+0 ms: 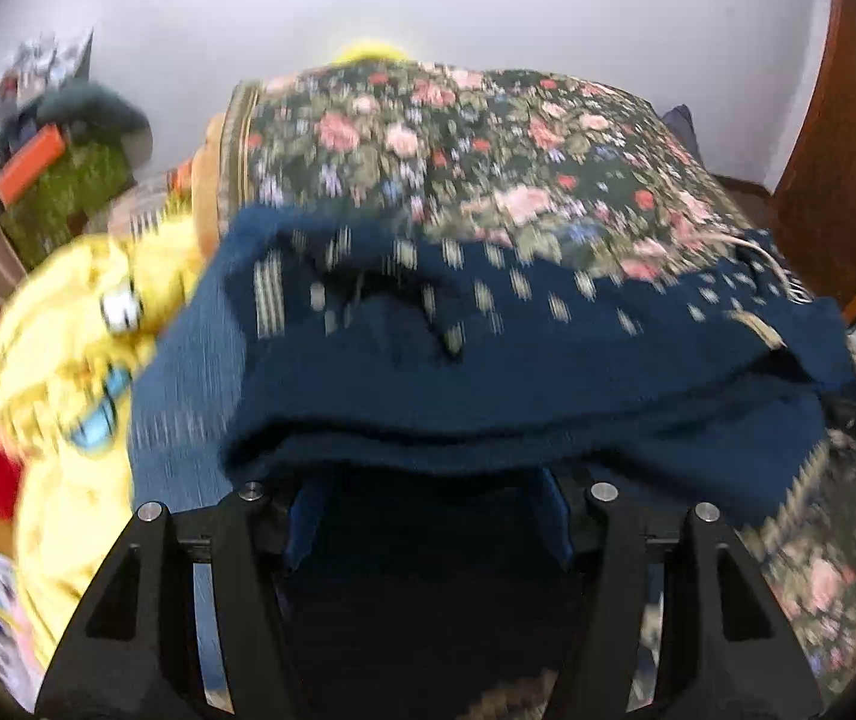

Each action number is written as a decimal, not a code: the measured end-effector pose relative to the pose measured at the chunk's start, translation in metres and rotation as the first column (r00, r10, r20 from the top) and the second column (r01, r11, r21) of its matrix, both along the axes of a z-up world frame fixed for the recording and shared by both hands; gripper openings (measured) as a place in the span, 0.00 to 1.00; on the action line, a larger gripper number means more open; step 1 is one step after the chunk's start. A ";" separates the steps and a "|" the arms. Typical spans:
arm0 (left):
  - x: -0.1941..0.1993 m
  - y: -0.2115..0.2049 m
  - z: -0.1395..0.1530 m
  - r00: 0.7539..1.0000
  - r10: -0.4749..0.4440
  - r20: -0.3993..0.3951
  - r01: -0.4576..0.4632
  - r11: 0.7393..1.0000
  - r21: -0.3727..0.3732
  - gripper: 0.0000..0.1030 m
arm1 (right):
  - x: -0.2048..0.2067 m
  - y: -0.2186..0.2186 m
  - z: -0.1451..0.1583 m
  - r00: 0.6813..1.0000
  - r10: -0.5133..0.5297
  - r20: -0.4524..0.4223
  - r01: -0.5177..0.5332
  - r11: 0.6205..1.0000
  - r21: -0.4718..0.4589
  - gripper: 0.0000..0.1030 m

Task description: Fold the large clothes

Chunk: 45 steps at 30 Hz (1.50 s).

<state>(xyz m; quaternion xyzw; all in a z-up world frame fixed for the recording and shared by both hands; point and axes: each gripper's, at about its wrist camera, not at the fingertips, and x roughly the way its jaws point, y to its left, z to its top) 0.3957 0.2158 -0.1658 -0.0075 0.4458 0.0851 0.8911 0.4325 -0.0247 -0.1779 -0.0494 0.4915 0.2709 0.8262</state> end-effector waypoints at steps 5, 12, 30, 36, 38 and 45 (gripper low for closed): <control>0.040 0.011 0.008 0.998 0.054 0.011 -0.055 0.997 0.046 0.57 | 0.046 0.013 0.011 0.997 -0.063 0.054 0.064 0.998 -0.022 0.48; 0.032 0.030 0.032 0.988 0.126 0.091 -0.124 0.992 -0.023 0.57 | 0.031 0.032 0.050 0.986 -0.062 0.155 0.055 0.997 0.052 0.48; -0.032 -0.030 -0.017 0.998 -0.066 0.002 0.066 0.997 -0.044 0.74 | -0.043 0.050 0.006 0.980 0.147 0.131 -0.147 0.989 -0.008 0.69; -0.054 -0.009 -0.018 0.999 -0.011 0.049 0.009 1.000 0.024 0.74 | -0.025 -0.002 -0.007 0.995 0.033 0.091 -0.034 0.999 0.015 0.72; -0.061 -0.002 -0.018 0.998 0.029 0.052 -0.033 0.997 0.064 0.74 | -0.022 -0.018 -0.010 0.997 -0.012 0.080 0.011 1.000 0.020 0.73; -0.093 0.049 -0.022 0.979 0.192 0.067 -0.192 0.981 -0.014 0.78 | -0.025 -0.054 -0.012 0.990 -0.103 0.096 0.104 0.995 -0.003 0.75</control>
